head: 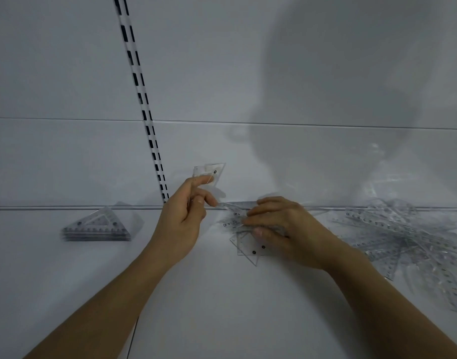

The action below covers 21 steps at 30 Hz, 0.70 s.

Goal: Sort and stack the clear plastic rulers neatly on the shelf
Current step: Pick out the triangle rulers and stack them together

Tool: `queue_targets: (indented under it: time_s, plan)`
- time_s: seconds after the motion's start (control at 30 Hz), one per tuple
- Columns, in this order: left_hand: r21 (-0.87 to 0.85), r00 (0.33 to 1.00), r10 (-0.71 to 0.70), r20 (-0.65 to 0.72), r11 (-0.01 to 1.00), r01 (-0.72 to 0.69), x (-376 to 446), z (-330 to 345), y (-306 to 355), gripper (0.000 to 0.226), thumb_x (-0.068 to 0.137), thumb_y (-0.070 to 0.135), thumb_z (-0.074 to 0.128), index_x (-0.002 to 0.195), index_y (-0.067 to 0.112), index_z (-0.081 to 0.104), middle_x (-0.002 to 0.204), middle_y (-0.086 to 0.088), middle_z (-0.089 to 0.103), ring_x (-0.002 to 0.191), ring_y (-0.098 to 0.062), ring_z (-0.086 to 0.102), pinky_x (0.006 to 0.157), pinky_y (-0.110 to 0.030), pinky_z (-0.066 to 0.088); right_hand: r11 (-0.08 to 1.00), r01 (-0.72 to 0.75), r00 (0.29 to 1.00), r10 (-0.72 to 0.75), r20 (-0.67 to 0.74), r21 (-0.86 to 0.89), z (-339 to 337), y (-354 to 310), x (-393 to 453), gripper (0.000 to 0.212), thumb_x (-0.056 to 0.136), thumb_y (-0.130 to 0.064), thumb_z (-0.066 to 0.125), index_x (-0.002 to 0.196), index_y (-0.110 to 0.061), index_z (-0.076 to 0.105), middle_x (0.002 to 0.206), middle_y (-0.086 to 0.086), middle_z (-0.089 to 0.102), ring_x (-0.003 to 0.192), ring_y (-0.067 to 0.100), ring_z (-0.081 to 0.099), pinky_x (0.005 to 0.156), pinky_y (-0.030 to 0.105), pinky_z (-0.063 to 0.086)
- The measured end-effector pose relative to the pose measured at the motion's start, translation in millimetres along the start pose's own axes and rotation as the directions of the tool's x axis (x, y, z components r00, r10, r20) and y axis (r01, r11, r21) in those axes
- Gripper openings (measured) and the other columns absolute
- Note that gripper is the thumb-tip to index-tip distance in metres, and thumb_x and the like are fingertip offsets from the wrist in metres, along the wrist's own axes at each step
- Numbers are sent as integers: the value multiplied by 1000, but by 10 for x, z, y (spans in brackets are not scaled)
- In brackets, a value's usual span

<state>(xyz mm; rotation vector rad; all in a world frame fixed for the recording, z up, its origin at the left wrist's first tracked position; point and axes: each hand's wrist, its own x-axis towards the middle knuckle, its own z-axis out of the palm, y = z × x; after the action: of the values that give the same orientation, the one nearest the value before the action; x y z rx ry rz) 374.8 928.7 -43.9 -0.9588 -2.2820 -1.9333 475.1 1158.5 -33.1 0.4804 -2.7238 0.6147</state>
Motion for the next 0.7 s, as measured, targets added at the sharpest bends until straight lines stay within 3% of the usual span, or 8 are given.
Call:
queue_targets:
  time_s: [0.1, 0.17, 0.27, 0.37, 0.43, 0.53, 0.63, 0.7]
  plan:
    - [-69, 999, -30, -19, 997, 29, 15, -14, -18, 29, 104, 17, 42, 124, 22, 62, 87, 5, 66, 60, -19, 41, 54, -25, 38, 987, -96, 952, 128, -277, 127, -45, -97, 35, 26, 100, -29, 55, 115, -26, 77, 117, -5, 67, 114, 12, 60, 96, 27, 48]
    - [-150, 996, -82, -39, 986, 75, 25, 1, 5, 28, 107, 9, 42, 118, 19, 65, 83, 5, 66, 59, -17, 41, 53, -22, 37, 911, -174, 857, 328, -398, 375, -100, -194, 53, 24, 102, -20, 56, 108, -30, 76, 101, -8, 67, 92, 7, 63, 78, 23, 49]
    - [-263, 979, -202, -14, 946, 192, 21, 20, 36, 32, 107, 5, 40, 115, 15, 69, 81, -1, 65, 57, -13, 44, 51, -22, 37, 554, -186, 749, 614, -248, 811, -201, -280, 85, 24, 102, -10, 54, 95, -16, 76, 79, 1, 66, 68, 11, 57, 67, 28, 49]
    - [-376, 944, -312, 104, 867, 328, 7, 36, 69, 31, 106, 9, 42, 114, 8, 72, 86, -9, 65, 57, -16, 49, 51, -24, 40, 341, -182, 752, 652, -93, 922, -203, -286, 61, 13, 100, -4, 57, 103, -6, 69, 76, 9, 64, 65, 19, 58, 66, 33, 48]
    - [-452, 902, -383, 200, 781, 432, -1, 49, 116, 31, 105, 12, 43, 114, 4, 72, 91, -13, 68, 62, -19, 57, 53, -27, 47, 372, -195, 780, 620, -87, 908, -181, -280, 40, 18, 99, 2, 56, 110, -7, 66, 76, 11, 63, 63, 21, 54, 63, 32, 47]
    - [-511, 832, -443, 334, 657, 555, -14, 48, 194, 31, 102, 15, 46, 116, 1, 70, 107, -20, 72, 75, -26, 69, 61, -31, 56, 497, -151, 844, 515, -151, 855, -194, -287, 19, 19, 99, 5, 53, 101, -7, 67, 83, 10, 61, 66, 21, 52, 67, 30, 48]
    - [-470, 779, -456, 431, 623, 625, -32, 44, 234, 33, 102, 17, 45, 120, 1, 68, 117, -24, 70, 96, -34, 72, 72, -38, 61, 536, -101, 905, 399, -147, 838, -234, -271, -1, 19, 97, -4, 56, 91, -17, 69, 83, 13, 53, 74, 20, 51, 73, 29, 49]
    - [-450, 752, -471, 462, 606, 656, -44, 51, 246, 34, 103, 16, 44, 123, -2, 64, 119, -25, 69, 105, -40, 70, 79, -42, 61, 490, -94, 930, 353, -99, 866, -267, -275, -3, 16, 93, -8, 53, 89, -16, 67, 80, 19, 44, 71, 23, 45, 68, 32, 45]
